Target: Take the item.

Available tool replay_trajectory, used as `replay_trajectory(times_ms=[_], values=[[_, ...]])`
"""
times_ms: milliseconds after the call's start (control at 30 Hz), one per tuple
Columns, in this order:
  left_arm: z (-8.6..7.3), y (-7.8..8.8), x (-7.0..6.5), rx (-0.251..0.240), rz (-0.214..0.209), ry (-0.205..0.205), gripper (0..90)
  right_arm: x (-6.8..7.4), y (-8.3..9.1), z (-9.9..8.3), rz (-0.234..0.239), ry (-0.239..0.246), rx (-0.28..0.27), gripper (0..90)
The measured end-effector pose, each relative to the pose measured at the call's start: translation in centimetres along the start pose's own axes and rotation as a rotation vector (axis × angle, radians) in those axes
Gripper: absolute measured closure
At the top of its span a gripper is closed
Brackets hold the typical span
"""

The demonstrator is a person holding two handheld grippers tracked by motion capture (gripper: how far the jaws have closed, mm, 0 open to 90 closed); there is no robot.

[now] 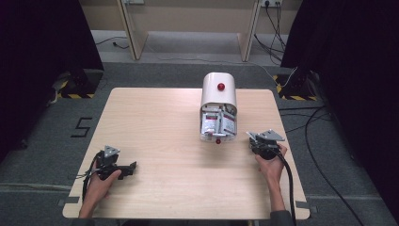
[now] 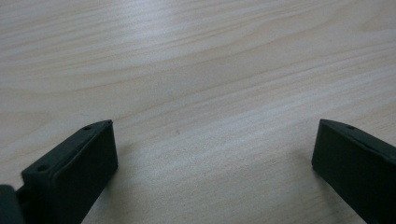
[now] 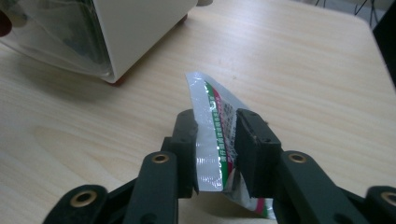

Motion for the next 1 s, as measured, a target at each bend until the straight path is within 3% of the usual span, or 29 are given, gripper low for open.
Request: replay_trajectory(times_ms=[400, 700, 1000], values=[[0.0, 0.0, 0.0, 0.0, 0.0, 0.0, 0.0, 0.55, -0.3, -0.19, 0.052, -0.048, 0.015, 65.5], [0.0, 0.0, 0.0, 0.0, 0.0, 0.0, 0.0, 0.81, -0.56, -0.34, 0.091, -0.084, 0.022, 56.4], [0.0, 0.0, 0.0, 0.0, 0.0, 0.0, 0.0, 0.65, -0.15, -0.01, 0.104, -0.086, 0.006, 52.8]])
Point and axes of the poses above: each handheld gripper's, and its own axes: y roughly backward along the jaws, z roughly out of its top, x roughly to its left, the point moved 3 cm from there along -y, roughly forward along the jaws, and after that the axes turned 9 degrees about -z, right-handed, at the moved point
